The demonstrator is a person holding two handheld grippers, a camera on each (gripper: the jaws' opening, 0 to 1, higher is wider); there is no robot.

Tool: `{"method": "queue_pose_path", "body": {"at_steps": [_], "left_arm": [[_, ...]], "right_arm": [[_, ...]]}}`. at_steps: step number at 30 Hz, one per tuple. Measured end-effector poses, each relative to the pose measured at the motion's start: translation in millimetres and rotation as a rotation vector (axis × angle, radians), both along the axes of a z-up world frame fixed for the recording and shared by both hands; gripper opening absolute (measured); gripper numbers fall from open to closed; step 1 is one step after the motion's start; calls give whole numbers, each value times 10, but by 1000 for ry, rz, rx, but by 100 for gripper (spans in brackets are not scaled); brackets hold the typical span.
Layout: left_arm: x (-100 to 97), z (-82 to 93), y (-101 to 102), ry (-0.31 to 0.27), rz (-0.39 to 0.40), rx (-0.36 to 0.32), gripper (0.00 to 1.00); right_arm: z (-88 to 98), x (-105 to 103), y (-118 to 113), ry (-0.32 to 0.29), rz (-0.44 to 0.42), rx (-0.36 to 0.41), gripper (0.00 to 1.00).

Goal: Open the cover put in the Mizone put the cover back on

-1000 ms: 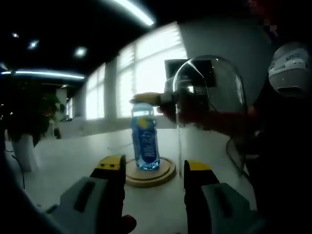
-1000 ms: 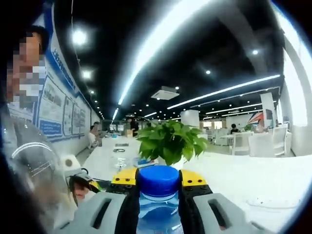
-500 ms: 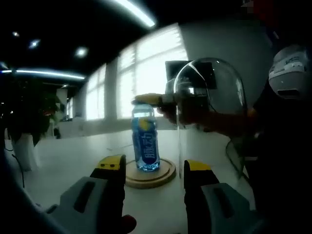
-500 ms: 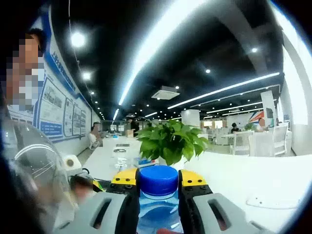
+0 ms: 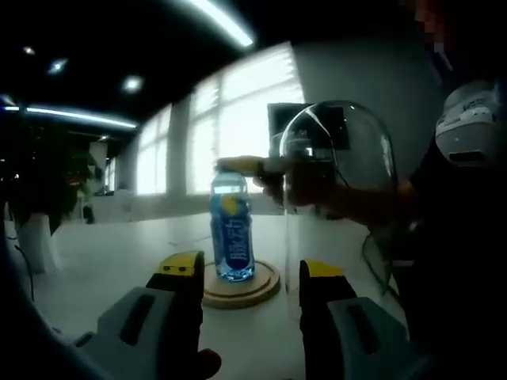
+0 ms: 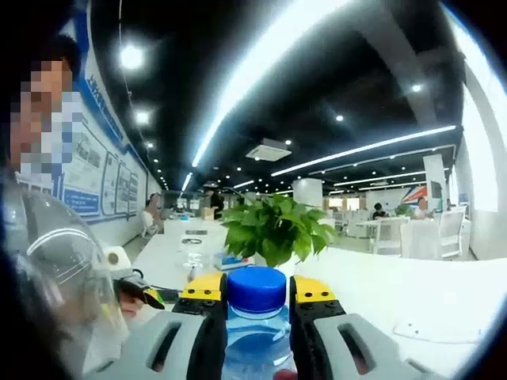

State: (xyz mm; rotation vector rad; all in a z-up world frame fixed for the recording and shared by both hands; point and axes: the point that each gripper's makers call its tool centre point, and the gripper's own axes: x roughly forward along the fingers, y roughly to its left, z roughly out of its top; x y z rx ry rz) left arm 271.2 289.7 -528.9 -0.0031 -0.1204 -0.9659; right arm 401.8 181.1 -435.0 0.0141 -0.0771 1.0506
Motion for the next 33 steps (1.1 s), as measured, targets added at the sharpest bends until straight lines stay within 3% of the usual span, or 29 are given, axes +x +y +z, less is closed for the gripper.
{"method": "queue_pose_path", "body": {"at_steps": [8, 12, 20, 33], "left_arm": [[1, 4, 6, 1, 1, -5, 39], [6, 3, 10, 3, 2, -5, 39], [11, 0, 8, 6, 1, -8, 39], [8, 15, -3, 18, -15, -34, 40]], "right_arm": [[-10, -26, -44, -4, -5, -3, 22], [66, -67, -118, -38, -13, 18, 21], [52, -85, -283, -18, -32, 31, 22], [158, -280, -827, -60, -119, 98, 22]]}}
